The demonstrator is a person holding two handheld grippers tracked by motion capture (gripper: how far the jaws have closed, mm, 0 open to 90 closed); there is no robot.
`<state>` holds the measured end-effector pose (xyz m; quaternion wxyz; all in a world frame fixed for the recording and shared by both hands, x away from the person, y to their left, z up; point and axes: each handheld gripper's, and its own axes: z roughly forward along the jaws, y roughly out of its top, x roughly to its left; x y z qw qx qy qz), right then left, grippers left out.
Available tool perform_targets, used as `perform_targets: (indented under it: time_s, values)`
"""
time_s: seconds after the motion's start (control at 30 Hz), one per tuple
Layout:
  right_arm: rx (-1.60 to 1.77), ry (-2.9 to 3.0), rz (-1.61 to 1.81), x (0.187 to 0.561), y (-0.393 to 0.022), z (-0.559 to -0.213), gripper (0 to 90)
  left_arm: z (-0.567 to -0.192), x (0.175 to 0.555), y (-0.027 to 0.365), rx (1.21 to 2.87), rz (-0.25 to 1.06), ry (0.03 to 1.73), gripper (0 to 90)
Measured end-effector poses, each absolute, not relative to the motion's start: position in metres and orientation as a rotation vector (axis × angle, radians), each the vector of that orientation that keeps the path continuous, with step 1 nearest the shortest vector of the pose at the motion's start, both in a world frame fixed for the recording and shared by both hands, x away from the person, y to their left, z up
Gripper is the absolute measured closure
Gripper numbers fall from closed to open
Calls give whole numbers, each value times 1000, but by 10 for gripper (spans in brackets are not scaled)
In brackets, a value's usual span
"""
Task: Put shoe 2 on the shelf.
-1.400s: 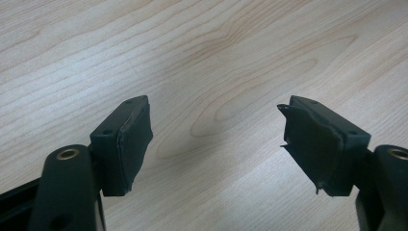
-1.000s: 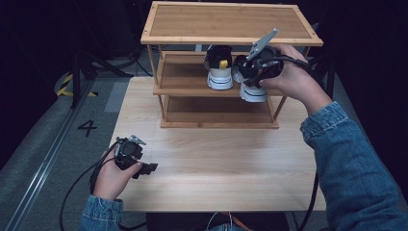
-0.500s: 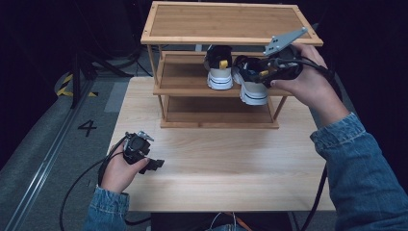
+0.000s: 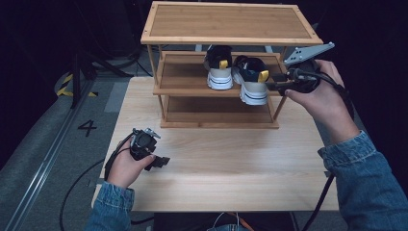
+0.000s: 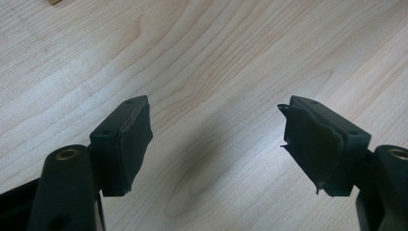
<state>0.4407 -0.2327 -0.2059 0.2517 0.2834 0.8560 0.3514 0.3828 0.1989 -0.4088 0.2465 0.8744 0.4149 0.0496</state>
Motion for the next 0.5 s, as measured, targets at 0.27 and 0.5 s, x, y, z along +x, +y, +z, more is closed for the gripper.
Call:
perform_targets:
  time_s: [0.27,0.5]
  values:
    - [829,2355,951,446,-223,-229,900,-408,380,203,2380,138,1141,256]
    - [871,2329,955,455,-220,-238,900,-409,375,209,2366,145,1175,256]
